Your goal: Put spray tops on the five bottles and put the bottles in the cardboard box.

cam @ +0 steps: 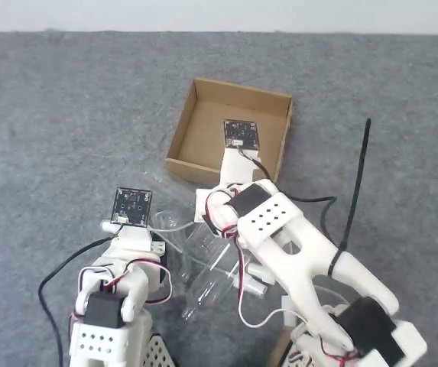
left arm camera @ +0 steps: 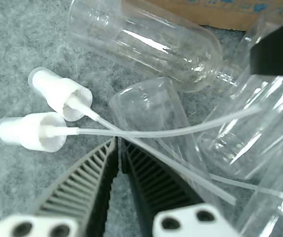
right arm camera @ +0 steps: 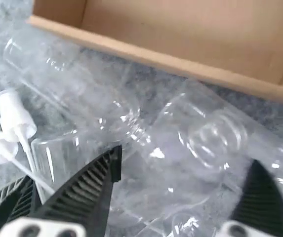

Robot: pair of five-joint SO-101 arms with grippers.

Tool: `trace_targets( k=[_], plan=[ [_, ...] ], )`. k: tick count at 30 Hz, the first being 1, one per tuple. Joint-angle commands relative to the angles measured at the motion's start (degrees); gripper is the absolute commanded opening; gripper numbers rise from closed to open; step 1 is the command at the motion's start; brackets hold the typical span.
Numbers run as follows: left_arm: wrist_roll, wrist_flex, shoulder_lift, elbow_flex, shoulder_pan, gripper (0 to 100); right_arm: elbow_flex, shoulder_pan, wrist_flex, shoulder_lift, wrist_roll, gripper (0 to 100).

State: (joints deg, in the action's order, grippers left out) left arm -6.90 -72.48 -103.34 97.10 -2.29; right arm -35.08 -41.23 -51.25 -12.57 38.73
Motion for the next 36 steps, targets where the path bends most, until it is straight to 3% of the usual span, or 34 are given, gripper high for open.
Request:
trace_targets(
  k=[1, 9, 17, 27, 36],
  plan=[
    [0.26, 0.0, -0.97, -0.57, -0.09, 1, 3.16, 0.66, 1.63, -0.84, 0.18, 22.2],
    [0.26, 0.0, -0.97, -0.57, -0.09, 1, 3.16, 0.66, 1.1, -0.92, 0.0, 12.7],
    [0.26, 0.0, -0.97, -0.57, -0.09, 1, 2.9, 0.66, 0.84, -7.43, -6.51, 0.9],
    [0.26, 0.0, -0.97, -0.57, -0.09, 1, 2.81, 0.66, -1.98, -15.25, -14.51, 0.7],
    [0.26, 0.0, -0.97, -0.57, -0.09, 1, 2.81, 0.66, -8.66, -22.81, -29.71, 0.7]
  ],
)
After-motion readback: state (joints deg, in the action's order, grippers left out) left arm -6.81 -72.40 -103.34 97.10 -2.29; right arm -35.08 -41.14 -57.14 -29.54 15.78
